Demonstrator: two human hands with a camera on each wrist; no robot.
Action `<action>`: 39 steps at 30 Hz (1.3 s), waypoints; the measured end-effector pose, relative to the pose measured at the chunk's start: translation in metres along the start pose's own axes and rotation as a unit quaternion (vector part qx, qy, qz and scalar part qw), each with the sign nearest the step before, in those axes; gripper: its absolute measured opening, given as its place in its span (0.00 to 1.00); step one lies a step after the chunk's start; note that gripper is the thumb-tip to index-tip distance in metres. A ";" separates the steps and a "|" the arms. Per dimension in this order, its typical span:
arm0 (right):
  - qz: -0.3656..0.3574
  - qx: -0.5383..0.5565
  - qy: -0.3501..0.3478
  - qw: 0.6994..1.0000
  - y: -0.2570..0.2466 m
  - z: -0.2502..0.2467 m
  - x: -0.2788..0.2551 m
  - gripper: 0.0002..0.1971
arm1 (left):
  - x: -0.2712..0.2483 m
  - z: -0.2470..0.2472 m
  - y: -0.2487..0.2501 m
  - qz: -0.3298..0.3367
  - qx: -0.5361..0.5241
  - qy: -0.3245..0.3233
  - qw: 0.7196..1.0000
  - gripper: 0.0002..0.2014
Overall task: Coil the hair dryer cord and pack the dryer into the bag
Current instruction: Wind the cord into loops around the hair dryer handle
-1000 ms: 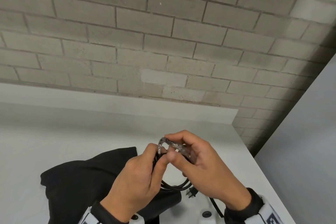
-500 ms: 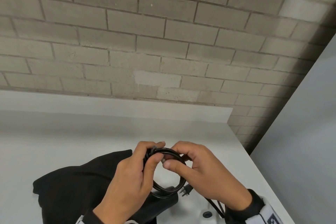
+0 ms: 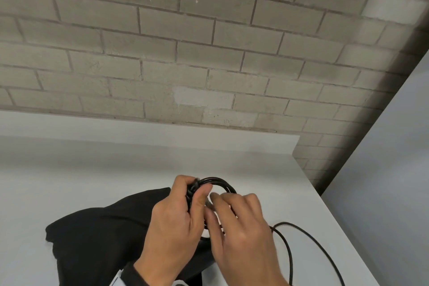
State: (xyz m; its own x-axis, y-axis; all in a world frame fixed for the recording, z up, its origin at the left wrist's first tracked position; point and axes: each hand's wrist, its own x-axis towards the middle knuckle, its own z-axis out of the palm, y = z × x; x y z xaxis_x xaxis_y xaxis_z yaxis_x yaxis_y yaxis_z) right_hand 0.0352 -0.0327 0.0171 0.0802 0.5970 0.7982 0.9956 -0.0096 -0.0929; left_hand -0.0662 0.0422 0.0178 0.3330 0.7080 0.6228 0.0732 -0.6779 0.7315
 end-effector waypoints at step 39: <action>0.212 0.385 -0.223 0.870 0.028 -0.043 0.009 0.12 | 0.005 0.006 -0.012 -0.016 -0.042 0.033 0.998 0.11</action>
State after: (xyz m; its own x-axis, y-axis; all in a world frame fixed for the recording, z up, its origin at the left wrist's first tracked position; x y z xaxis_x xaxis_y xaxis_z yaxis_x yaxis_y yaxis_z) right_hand 0.0656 -0.0619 0.0471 0.2350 0.9245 0.3001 0.5405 0.1323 -0.8309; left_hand -0.0600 0.0532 0.0106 0.2695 0.7417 0.6142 0.0031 -0.6385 0.7696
